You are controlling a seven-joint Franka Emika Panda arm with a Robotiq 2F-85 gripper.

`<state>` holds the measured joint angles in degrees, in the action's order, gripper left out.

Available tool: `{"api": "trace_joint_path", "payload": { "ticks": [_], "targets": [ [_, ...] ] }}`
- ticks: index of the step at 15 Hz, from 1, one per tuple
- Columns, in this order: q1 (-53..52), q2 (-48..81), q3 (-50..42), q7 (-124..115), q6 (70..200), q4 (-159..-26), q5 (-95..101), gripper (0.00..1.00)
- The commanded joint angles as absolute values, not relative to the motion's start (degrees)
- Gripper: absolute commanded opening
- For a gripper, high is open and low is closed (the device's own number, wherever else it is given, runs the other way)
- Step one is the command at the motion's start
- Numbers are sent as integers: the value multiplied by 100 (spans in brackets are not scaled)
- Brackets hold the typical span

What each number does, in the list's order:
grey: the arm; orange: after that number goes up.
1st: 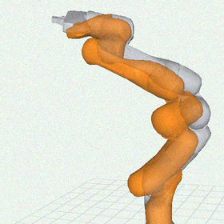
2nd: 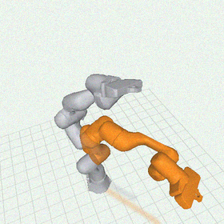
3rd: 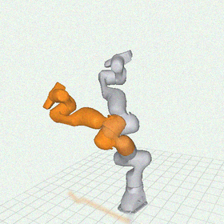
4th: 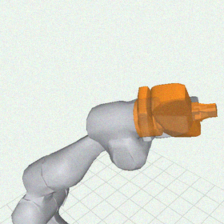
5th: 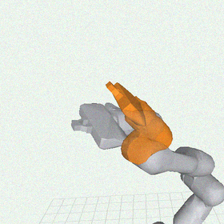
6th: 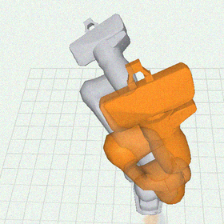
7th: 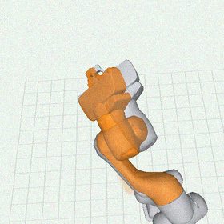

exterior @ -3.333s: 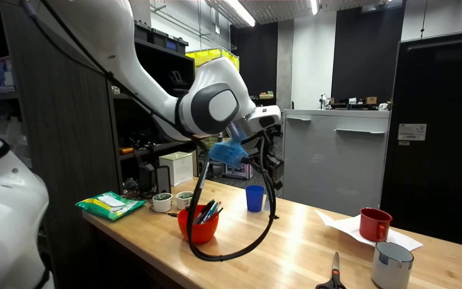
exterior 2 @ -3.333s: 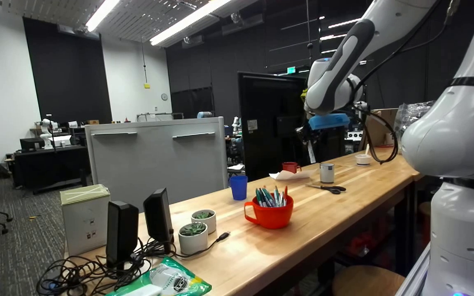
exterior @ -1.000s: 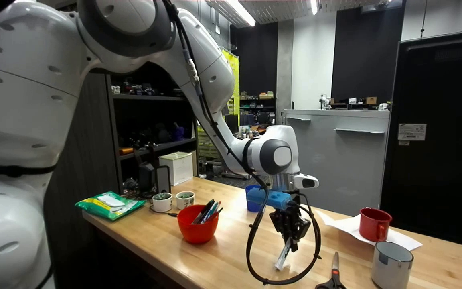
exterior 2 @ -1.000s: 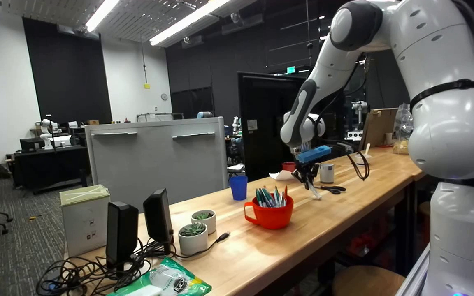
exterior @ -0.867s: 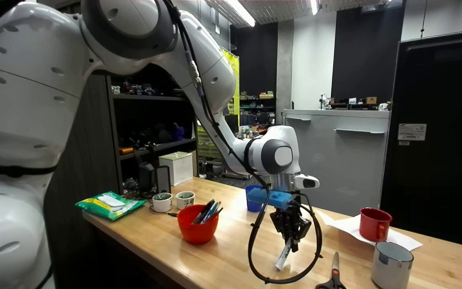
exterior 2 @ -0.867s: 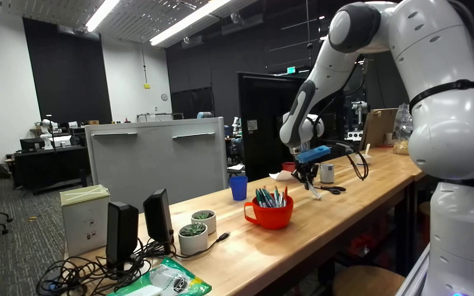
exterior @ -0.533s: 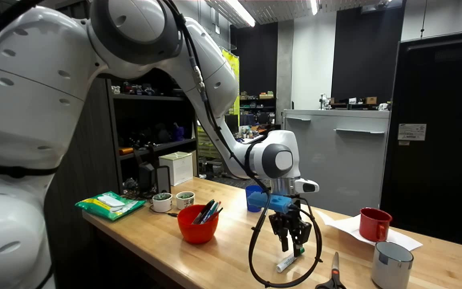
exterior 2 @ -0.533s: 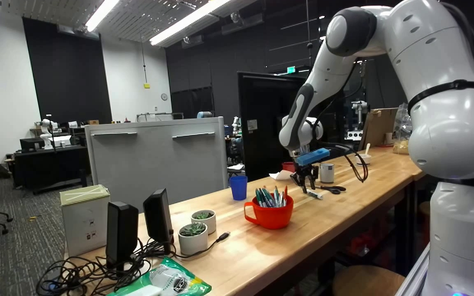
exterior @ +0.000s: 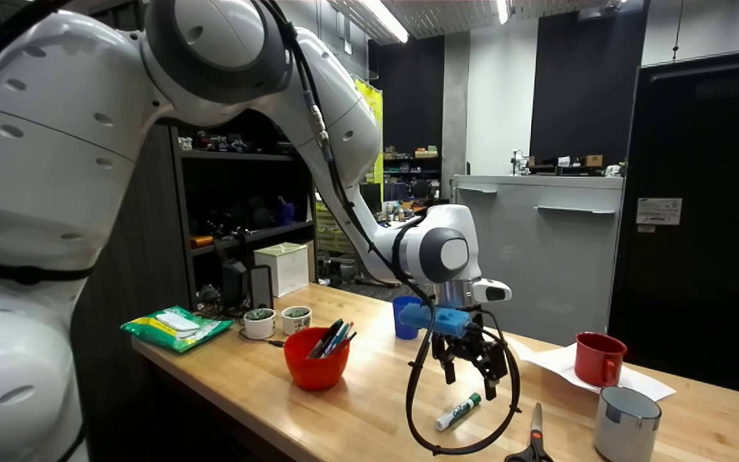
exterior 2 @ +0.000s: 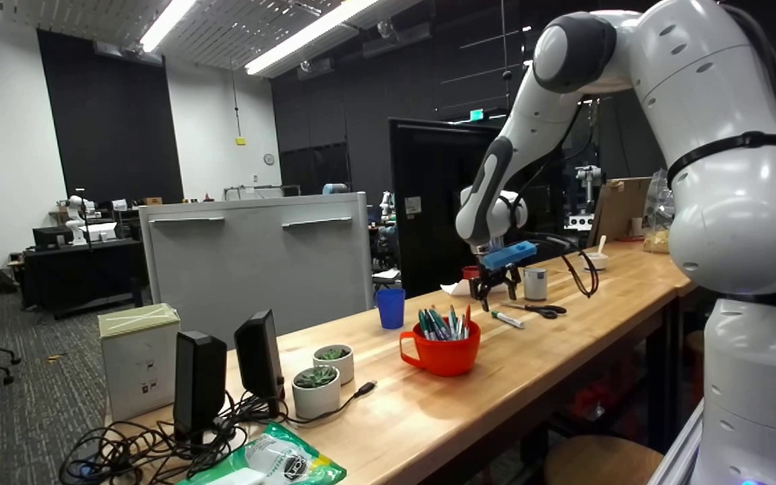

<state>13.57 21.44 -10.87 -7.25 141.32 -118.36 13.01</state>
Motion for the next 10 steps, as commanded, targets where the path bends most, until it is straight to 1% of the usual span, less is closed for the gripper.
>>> {"api": "trace_joint_path", "payload": {
  "ticks": [1, 10],
  "targets": [
    [1264, 1703, -1171, -437, 14261, -12043, 1217, 100],
    [1323, 573, -1078, 191, 14461, -12541, 1008, 100]
  ]
}}
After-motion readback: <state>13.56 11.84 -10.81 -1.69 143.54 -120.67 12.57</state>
